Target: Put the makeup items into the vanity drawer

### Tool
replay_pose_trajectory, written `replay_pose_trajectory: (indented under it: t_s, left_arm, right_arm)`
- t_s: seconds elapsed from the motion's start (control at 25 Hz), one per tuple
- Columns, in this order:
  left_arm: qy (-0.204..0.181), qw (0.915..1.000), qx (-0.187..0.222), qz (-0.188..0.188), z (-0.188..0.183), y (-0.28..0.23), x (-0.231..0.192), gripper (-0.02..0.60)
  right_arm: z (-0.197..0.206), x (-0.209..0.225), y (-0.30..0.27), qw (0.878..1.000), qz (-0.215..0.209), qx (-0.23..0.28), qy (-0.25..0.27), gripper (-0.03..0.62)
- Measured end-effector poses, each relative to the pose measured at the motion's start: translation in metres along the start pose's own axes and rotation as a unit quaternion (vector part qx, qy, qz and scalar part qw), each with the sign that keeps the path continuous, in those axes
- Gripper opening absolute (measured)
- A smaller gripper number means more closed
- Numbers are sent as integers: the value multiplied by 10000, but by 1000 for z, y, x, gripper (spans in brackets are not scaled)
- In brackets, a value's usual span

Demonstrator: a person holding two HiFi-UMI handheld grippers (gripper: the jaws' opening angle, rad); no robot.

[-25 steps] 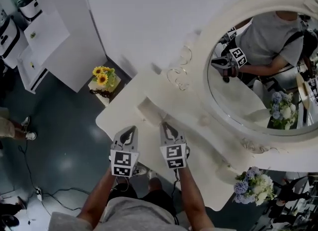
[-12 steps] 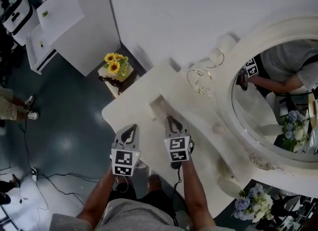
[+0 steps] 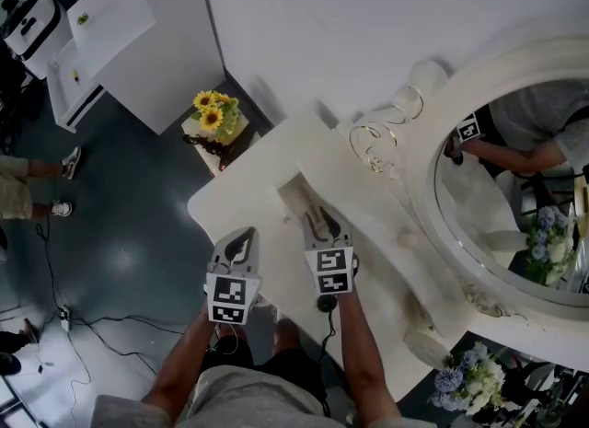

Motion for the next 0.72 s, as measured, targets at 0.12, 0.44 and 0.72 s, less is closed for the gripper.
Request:
replay_pose_trajectory:
  t_s: [0.12, 0.44, 0.72]
  left_arm:
    - [-10, 10000, -18, 11, 1, -2, 0, 0]
    - [-90, 9999, 27, 110, -5, 0, 3, 0]
    - [-311, 9986, 256, 350, -31, 10, 15, 0]
  right_arm:
    - [1, 3, 0, 10000, 24, 16, -58, 129]
    - [-4, 3, 11, 9997, 198, 96, -71, 129]
    - [-23, 1, 50, 9975, 542, 416, -159, 129]
Point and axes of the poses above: the fingertips, and each gripper's own axes: y backward along the fingers, x to its right, z out of its underside, the point moved 10 cm from there along y, backward along the fingers, and after that the axes turned 5 degrees about y, right-handed, at the moved point
